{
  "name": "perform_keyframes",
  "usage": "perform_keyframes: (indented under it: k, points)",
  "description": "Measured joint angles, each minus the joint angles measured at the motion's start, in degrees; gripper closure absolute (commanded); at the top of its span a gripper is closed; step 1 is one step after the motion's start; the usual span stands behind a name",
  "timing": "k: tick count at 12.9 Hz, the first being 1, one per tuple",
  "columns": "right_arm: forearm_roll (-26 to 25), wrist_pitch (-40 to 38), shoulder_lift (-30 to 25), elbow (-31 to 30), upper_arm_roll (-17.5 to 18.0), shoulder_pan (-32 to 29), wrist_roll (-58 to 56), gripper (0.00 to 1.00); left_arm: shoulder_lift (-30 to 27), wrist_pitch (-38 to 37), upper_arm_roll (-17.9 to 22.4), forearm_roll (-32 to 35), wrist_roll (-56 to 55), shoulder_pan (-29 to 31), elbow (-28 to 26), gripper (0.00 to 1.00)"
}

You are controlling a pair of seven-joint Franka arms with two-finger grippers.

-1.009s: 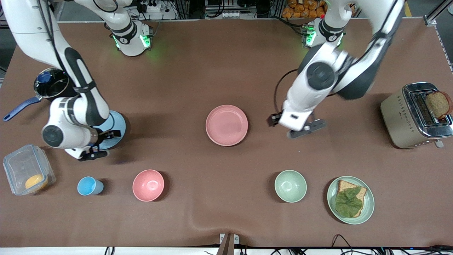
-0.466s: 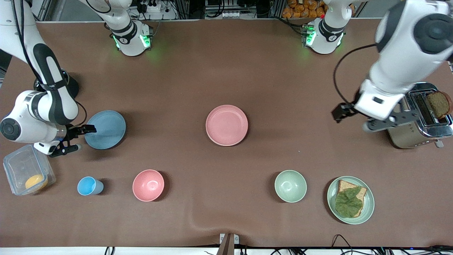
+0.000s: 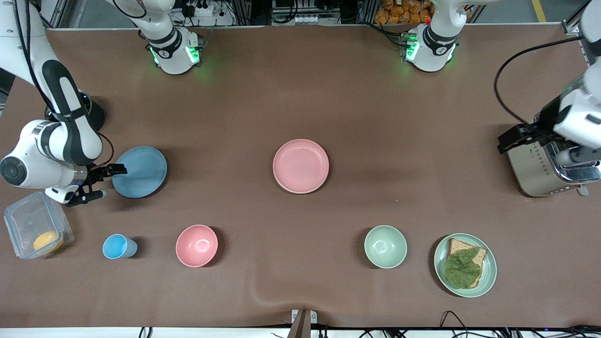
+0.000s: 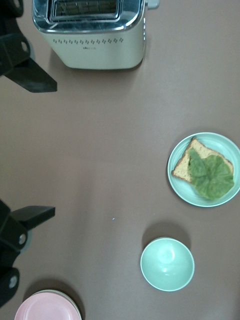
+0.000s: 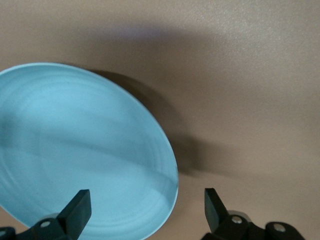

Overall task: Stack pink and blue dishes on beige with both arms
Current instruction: 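Withdraw the left gripper back beside the toaster, then grip the light blue plate rim with the right gripper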

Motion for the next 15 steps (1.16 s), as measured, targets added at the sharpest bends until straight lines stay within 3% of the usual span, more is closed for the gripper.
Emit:
perform_keyframes:
  k: [2,6,7,9,12,13,14,15]
  points:
    - [-0.04,0.33,0.33,-0.06,-0.01,-0.24,-0.25,0.00,-0.75,-0.06,2.31,-2.00,1.01,0.21,1.79,0.00]
    - [-0.05,1.61,1.89,-0.17,-0.03,-1.70,-1.15,0.00,-1.24,-4.13,2.00,-2.15,1.12,0.02,2.79,0.00]
    - [-0.05,2.00,2.30,-0.18,-0.02,-1.96,-1.18,0.06,-1.70,-5.16,2.07,-2.15,1.12,0.22,2.80,0.00]
    - [-0.05,2.52,2.97,-0.18,-0.02,-2.16,-1.20,0.21,-2.42,-6.90,2.12,-2.15,1.12,0.58,2.81,0.00]
    - [-0.05,3.28,3.75,-0.19,-0.02,-2.21,-1.20,0.79,-2.52,-8.18,2.10,-2.15,1.12,0.59,2.80,0.00]
    - [-0.11,3.59,3.76,-0.12,-0.09,-2.28,-1.20,0.93,-2.54,-8.40,2.10,-2.15,1.12,0.59,2.80,0.00]
    - [-0.12,3.61,3.75,-0.02,-0.14,-2.39,-1.34,1.00,-2.55,-8.50,2.10,-2.15,1.12,0.59,2.80,0.00]
    - [-0.13,3.61,3.74,0.03,-0.15,-2.44,-2.05,1.00,-2.56,-8.57,2.09,-2.15,1.12,0.59,2.80,0.00]
